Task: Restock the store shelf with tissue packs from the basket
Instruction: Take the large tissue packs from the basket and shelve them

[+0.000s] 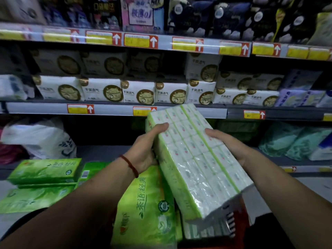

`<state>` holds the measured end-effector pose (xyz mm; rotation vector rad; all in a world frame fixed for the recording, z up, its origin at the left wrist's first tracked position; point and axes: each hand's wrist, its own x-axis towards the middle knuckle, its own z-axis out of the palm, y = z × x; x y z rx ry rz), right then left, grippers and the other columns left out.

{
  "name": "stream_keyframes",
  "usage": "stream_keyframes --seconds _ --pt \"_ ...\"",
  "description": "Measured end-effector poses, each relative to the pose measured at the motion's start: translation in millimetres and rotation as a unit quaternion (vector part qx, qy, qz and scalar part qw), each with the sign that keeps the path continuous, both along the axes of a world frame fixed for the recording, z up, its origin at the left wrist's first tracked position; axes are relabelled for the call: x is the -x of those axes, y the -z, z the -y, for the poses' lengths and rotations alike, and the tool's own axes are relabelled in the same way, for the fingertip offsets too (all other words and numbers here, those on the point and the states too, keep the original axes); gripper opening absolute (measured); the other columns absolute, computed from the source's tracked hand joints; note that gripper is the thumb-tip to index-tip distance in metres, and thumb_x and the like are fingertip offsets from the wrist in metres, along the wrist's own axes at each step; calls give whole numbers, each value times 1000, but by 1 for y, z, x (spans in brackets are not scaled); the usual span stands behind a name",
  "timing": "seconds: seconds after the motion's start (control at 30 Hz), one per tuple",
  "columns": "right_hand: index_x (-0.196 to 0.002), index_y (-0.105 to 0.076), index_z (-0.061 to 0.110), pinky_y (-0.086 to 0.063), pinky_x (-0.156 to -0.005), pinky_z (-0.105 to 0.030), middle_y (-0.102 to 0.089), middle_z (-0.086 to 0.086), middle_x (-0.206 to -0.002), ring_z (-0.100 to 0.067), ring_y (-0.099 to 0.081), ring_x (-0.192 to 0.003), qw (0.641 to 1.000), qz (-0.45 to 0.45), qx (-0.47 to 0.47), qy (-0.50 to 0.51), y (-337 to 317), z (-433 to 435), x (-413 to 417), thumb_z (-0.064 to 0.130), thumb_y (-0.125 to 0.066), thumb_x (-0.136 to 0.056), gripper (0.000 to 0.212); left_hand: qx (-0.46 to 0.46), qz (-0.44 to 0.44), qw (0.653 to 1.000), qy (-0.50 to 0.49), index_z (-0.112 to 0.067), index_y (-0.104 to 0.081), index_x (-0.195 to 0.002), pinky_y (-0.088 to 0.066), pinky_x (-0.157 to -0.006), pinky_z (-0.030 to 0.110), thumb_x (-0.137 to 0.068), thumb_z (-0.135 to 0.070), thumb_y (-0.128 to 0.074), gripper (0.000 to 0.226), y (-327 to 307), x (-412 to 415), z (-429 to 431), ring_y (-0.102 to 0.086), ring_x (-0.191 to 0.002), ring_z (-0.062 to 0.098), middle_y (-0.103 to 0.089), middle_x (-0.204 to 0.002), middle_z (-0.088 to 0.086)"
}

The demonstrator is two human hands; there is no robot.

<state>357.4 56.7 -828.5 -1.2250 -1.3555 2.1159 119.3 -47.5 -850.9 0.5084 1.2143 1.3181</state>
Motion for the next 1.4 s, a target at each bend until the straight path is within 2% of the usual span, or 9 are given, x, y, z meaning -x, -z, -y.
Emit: stream_keyframes --seconds 0.13,0.27,0.43,0.6,0.73,0.87,1.03,1.23,1.4 --pt "-132 -70 14 -41 -113 -55 -70 -15 -131 -39 -66 -123 999 -46 15 11 -12 -14 5 67 -54 -87 71 -23 75 992 -97 -20 -69 -128 -50 -102 61 -74 -50 -79 63 -22 28 5 -71 -112 33 -74 -122 10" --pt "-139 -61 15 -46 -105 -59 -70 -21 -128 -41 -70 -113 986 -125 43 106 18 -4 1 65 -55 -91 70 -7 150 966 -209 -24 -68 -122 -51 -100 59 -85 -54 -70 48 -13 39 29 -70 -110 34 -76 -117 11" --pt "-142 -57 29 -39 -107 -74 -63 -18 -141 -50 -61 -124 981 -171 86 33 30 26 33 71 -53 -88 68 50 203 923 -324 -28 -60 -99 -48 -103 59 -86 -51 -70 29 7 31 42 -61 -105 36 -59 -112 11" --pt "-130 -67 39 -54 -91 -67 -74 -4 -127 -34 -72 -113 994 -62 68 63 45 40 59 74 -62 -81 61 82 149 945 -280 -33 -62 -102 -46 -96 54 -90 -51 -67 22 28 24 39 -61 -101 35 -61 -110 3" --pt "-112 -72 21 -60 -84 -53 -80 -8 -99 -33 -75 -97 992 16 81 91 54 38 59 56 -72 -80 47 120 142 955 -230 -27 -64 -112 -46 -104 59 -84 -53 -73 39 37 26 38 -66 -105 38 -69 -113 11" --pt "-104 -71 21 -43 -57 -27 -76 -12 -93 -36 -72 -73 989 39 101 101 47 24 51 56 -65 -82 41 108 203 951 -207 -19 -61 -129 -47 -100 64 -77 -64 -71 69 34 47 34 -61 -116 46 -63 -127 22" --pt "-105 -72 22 -39 -50 -23 -76 -11 -95 -35 -72 -70 988 20 101 114 38 9 29 58 -65 -80 45 100 174 963 -180 -7 -53 -139 -53 -88 58 -84 -65 -62 81 30 93 29 -64 -117 46 -65 -128 29" --pt "-99 -71 22 -40 -56 -27 -71 -7 -85 -24 -66 -65 992 29 65 107 41 11 22 60 -62 -85 41 94 50 993 -49 -20 -62 -137 -51 -99 62 -83 -65 -63 70 32 95 26 -67 -118 41 -69 -130 16" --pt "-106 -70 22 -43 -53 -27 -71 -9 -87 -23 -66 -64 993 35 44 99 45 16 25 64 -61 -86 47 75 32 994 -66 -28 -67 -133 -46 -105 62 -90 -58 -57 53 34 82 26 -66 -120 39 -71 -129 13"
